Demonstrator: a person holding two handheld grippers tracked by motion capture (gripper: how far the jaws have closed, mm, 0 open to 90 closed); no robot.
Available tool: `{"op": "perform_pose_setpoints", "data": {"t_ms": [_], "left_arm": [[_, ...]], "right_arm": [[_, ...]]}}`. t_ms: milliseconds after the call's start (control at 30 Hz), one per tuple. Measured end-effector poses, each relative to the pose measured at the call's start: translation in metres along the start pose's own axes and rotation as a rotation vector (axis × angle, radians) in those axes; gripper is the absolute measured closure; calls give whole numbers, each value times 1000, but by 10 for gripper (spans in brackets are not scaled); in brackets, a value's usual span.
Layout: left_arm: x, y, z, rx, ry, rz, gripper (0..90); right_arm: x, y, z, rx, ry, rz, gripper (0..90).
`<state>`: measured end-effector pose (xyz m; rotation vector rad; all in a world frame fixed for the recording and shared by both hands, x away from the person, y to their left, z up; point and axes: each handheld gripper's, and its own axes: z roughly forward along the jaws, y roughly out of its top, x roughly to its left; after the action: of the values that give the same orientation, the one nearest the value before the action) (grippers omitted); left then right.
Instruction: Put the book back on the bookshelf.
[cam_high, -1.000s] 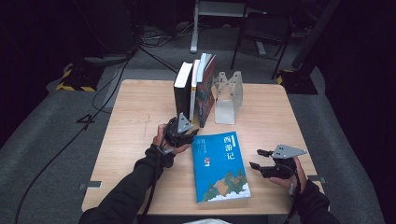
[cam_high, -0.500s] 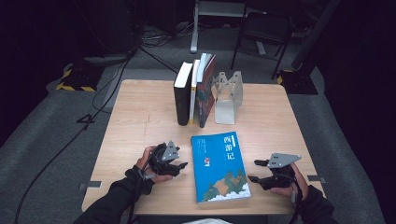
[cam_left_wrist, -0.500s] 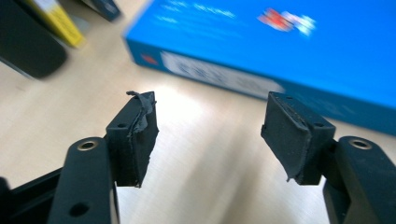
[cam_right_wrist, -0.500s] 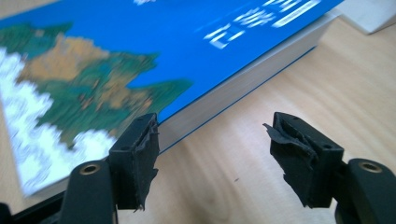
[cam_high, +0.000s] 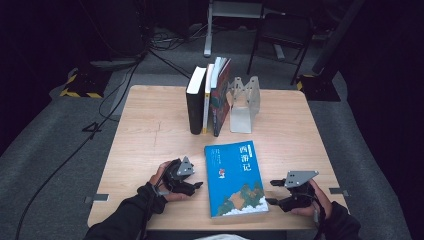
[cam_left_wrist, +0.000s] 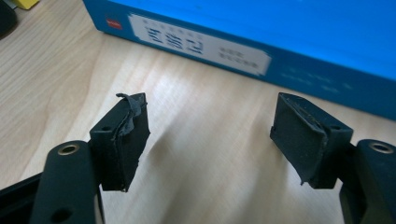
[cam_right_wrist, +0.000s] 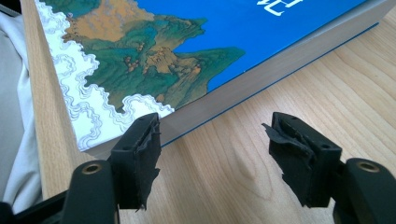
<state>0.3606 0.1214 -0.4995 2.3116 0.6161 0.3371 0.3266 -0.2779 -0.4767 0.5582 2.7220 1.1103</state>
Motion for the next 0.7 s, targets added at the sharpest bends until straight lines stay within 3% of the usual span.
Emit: {"op": "perform_pose_setpoints", "data": {"t_ms": [233,300,533,633,700], "left_arm": [[14,13,16,-5,33,-19,264],[21,14,19,-8,32,-49,255],[37,19,25,-8,33,-75,249],[39,23,30,-11,29,-78,292],[39,36,41,-20,37,-35,343]], "right_arm": [[0,-3,3,48,24,-18,348],[3,-2,7,70,26,-40,356],[1,-3,7,52,33,-40,354],[3,-2,6,33,61,-47,346],[7,1,8,41,65,-68,342]]}}
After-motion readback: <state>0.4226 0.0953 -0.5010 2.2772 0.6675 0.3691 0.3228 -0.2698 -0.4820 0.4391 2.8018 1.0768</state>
